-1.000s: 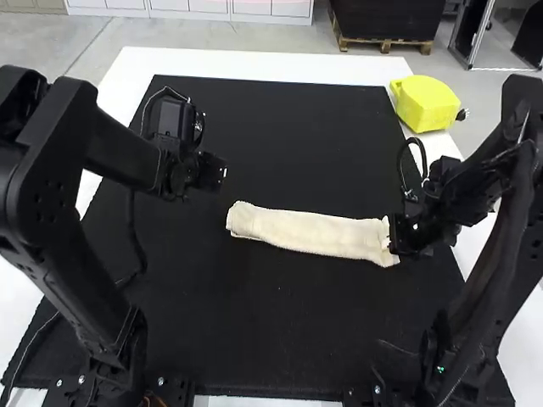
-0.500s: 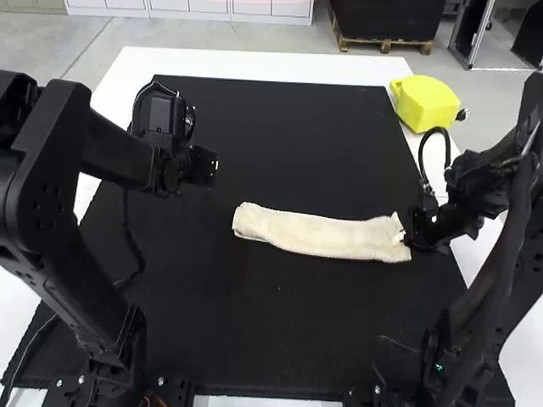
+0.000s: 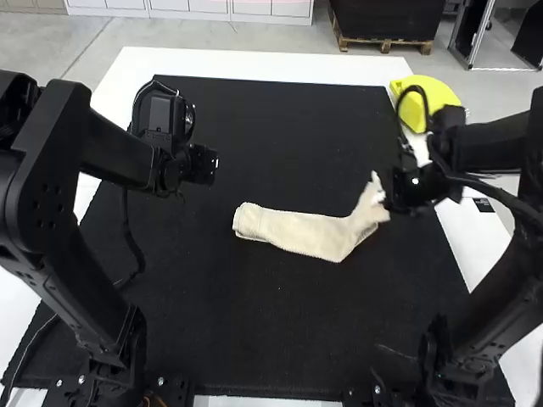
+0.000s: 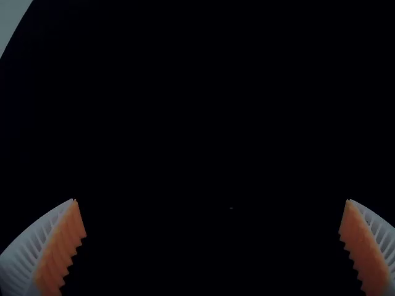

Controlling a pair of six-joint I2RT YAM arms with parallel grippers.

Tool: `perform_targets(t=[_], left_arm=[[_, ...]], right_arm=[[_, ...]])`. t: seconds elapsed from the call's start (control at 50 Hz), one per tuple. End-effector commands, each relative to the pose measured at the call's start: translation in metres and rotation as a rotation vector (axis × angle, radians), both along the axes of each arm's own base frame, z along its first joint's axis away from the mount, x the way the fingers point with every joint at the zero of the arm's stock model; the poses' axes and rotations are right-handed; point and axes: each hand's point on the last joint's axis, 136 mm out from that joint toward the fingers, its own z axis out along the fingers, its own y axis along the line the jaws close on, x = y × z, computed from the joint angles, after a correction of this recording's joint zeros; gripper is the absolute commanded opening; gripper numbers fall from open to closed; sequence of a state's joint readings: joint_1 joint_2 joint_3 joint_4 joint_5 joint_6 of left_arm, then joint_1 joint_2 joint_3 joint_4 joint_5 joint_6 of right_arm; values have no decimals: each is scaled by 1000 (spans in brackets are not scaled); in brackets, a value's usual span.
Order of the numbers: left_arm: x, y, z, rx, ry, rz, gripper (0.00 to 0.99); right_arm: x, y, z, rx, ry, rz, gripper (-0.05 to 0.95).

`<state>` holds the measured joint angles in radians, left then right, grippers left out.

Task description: Fold the towel.

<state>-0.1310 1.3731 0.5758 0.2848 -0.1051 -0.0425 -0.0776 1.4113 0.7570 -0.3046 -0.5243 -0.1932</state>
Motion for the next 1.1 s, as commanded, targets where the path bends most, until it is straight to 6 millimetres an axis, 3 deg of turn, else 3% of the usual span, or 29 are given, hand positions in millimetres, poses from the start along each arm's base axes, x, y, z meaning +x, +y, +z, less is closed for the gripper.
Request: perform_targets(t=[0.0,0.22,0.46,0.8,1.08], left_arm=[[1,4,6,0,-20,12,969],[-1,15,1,7,-16,37,969],[-5,29,-6,24,-8,64,969],[-10,47,-13,34,4,101,969],[-16,50,-21,43,23,104,969]], right_arm=[[6,35,20,78,-19,19,-23],[7,90,33,137,-52,90,-23],[-3,135,29,159,-28,170,-23],[-14,185,24,163,-23,275,-23],[-12,209,20,171,-17,316,-23]])
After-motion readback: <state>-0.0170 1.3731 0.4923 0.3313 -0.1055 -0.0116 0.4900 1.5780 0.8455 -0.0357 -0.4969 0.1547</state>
